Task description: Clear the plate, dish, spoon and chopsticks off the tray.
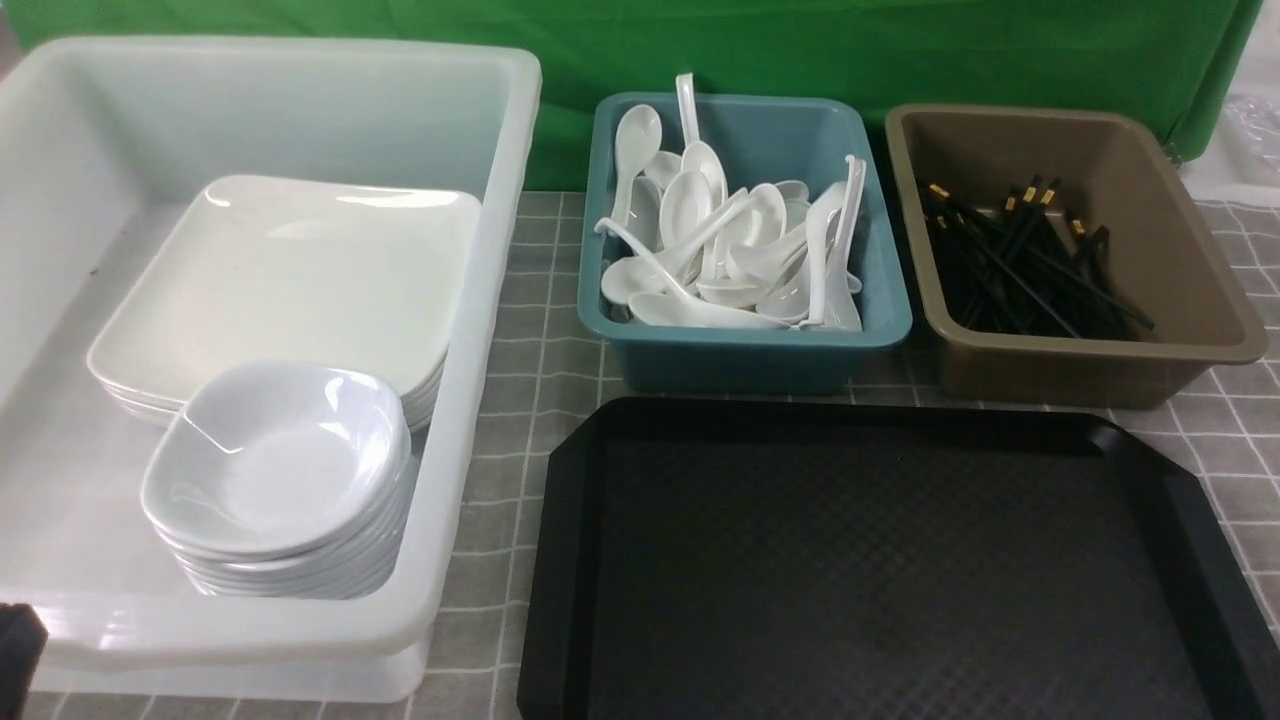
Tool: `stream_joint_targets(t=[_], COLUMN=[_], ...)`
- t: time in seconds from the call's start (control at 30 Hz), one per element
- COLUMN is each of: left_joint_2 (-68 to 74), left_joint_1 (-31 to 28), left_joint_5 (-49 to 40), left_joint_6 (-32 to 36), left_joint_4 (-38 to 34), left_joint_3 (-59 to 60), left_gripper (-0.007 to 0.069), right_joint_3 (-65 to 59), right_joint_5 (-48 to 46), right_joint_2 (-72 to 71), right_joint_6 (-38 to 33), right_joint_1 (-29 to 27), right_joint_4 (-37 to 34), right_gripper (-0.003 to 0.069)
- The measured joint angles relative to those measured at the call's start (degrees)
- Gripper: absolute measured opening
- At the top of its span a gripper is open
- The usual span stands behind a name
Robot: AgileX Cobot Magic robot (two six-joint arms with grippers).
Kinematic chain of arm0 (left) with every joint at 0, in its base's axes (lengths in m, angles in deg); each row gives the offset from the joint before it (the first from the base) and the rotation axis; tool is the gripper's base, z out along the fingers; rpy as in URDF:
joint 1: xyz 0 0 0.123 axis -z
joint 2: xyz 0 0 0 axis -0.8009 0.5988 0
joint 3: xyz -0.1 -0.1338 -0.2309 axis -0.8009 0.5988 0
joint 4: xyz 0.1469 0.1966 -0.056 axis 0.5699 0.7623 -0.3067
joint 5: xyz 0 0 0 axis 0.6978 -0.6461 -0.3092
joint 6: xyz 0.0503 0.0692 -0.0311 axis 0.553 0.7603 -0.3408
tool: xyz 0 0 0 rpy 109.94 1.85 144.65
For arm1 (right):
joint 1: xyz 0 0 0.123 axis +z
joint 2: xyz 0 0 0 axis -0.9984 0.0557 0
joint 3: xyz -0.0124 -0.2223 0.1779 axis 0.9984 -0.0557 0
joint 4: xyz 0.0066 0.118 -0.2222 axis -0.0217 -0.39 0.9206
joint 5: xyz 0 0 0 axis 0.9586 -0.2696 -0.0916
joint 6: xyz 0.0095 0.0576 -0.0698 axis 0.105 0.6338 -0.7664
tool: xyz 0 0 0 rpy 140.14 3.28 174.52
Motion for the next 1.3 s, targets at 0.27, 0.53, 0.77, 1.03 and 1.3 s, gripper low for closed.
stream_joint_targets(t=[0.27, 0.53, 0.77, 1.03, 1.3], left_joint_2=[0.00, 0.00, 0.00, 0.00, 0.00], left_joint_1=[0.00, 0.00, 0.00, 0.00, 0.00], left_joint_5=[-0.51, -0.51, -0.51, -0.51, -0.51], left_joint_6=[0.00, 0.00, 0.00, 0.00, 0.00], left_joint_4=[0.91, 1.94, 2.00, 2.06, 2.14], left_joint_3=[0.02, 0.02, 0.02, 0.02, 0.02], left_gripper=[0.0002, 0.0002, 0.0003, 0.0003, 0.0003], right_joint_3=[0.00, 0.00, 0.00, 0.00, 0.00], right_joint_5=[0.00, 0.00, 0.00, -0.05, -2.86], right_joint_2=[0.00, 0.00, 0.00, 0.00, 0.00], right_joint_6=[0.14, 0.14, 0.14, -1.14, -13.03], right_joint_1=[0.00, 0.00, 0.00, 0.00, 0.00], right_joint_4=[0.00, -0.05, -0.05, -3.63, -16.26], right_gripper=[0.0156, 0.0181, 0.0191, 0.0199, 0.0216])
